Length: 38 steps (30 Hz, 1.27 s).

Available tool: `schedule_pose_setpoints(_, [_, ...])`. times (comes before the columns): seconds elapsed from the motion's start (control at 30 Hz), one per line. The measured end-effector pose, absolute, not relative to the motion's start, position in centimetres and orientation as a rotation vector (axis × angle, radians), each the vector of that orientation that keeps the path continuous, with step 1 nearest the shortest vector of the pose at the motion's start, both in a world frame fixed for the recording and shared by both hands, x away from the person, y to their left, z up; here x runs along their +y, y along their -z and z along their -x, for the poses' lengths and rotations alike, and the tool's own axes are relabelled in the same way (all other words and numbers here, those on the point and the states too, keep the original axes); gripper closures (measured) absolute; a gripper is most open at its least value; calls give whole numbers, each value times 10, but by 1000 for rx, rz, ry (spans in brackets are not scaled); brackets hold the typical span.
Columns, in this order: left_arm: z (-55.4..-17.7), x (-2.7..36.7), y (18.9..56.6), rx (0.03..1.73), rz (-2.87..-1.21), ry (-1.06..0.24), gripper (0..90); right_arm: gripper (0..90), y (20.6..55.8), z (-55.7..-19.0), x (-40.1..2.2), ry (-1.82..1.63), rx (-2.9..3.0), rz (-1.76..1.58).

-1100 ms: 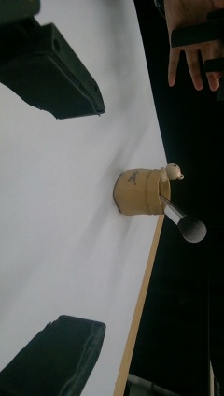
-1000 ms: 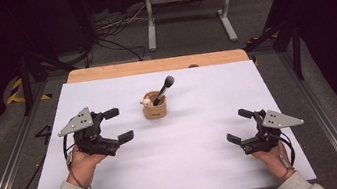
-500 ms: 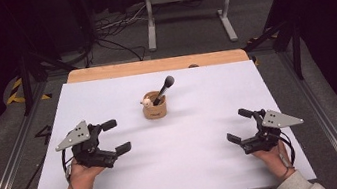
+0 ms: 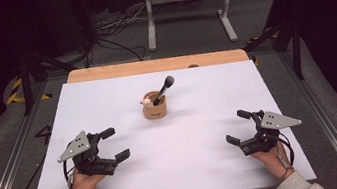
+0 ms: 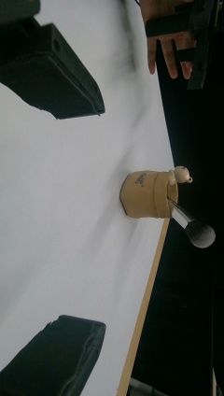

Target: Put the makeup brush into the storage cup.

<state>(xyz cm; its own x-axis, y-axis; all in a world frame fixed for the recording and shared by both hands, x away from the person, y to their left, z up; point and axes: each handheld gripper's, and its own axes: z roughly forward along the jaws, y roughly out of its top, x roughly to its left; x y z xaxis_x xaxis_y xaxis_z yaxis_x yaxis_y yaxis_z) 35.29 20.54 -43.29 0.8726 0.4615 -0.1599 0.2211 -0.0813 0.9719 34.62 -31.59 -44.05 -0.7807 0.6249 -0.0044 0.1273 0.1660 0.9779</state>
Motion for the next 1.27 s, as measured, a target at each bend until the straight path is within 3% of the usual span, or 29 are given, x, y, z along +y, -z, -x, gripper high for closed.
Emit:
schedule_pose_setpoints(0.7, [-359,212,457,565,-1660,-303,44,0,452,-339,-312,-1626,2081,-694])
schedule_pose_setpoints(1.27, [-359,211,458,568,-1666,-293,43,0,450,-338,-312,-1636,2064,-692])
